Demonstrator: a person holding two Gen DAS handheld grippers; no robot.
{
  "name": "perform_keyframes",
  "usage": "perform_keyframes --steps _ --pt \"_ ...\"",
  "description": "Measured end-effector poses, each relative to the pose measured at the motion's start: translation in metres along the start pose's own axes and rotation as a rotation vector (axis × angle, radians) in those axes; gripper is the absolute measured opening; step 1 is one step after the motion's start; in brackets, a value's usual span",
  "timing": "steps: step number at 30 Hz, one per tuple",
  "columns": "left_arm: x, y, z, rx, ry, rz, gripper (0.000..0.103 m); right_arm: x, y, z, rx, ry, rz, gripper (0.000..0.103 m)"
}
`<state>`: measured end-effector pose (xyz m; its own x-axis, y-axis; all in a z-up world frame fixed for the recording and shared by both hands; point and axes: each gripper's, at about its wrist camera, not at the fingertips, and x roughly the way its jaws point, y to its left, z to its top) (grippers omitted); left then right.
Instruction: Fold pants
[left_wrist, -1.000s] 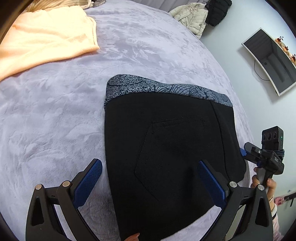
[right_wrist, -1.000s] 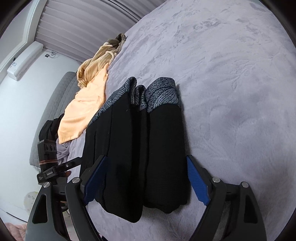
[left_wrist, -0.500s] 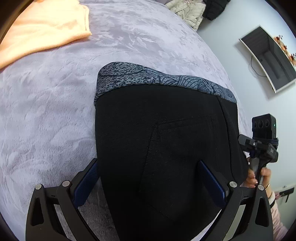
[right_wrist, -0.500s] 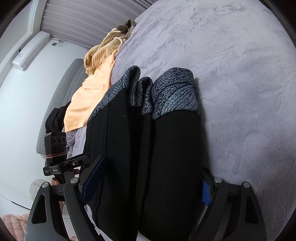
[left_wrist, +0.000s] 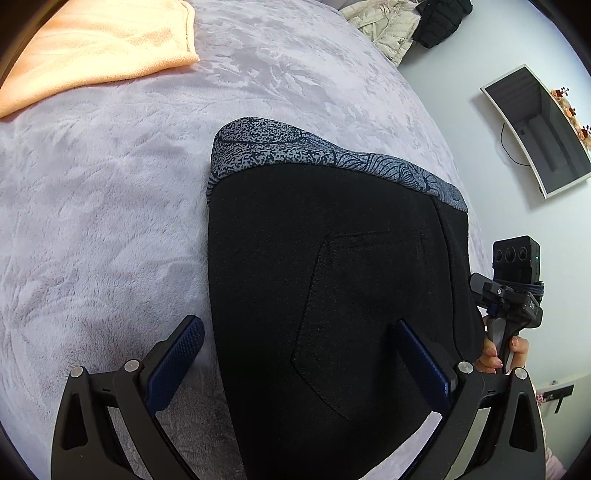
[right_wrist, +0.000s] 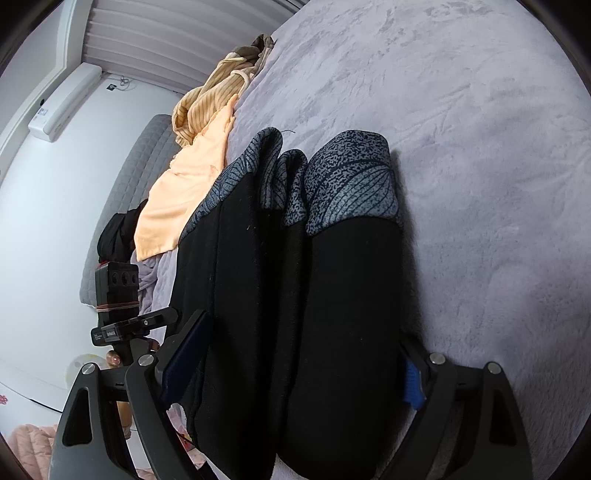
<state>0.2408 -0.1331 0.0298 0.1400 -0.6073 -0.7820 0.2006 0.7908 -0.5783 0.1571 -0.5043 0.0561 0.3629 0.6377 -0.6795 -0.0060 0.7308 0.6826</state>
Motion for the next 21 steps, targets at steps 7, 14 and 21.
perform_keyframes --steps 7,14,21 --pt "0.000 0.010 -0.002 0.017 0.015 -0.007 0.103 0.001 0.000 0.001 -0.003 -0.001 0.003 0.091" --pt "0.013 -0.006 -0.006 0.059 -0.003 -0.004 0.103 0.005 0.004 0.002 0.007 -0.001 -0.032 0.089" --pt "0.001 -0.033 -0.015 0.161 -0.064 0.001 0.089 -0.010 0.014 -0.006 0.045 -0.067 -0.040 0.053"
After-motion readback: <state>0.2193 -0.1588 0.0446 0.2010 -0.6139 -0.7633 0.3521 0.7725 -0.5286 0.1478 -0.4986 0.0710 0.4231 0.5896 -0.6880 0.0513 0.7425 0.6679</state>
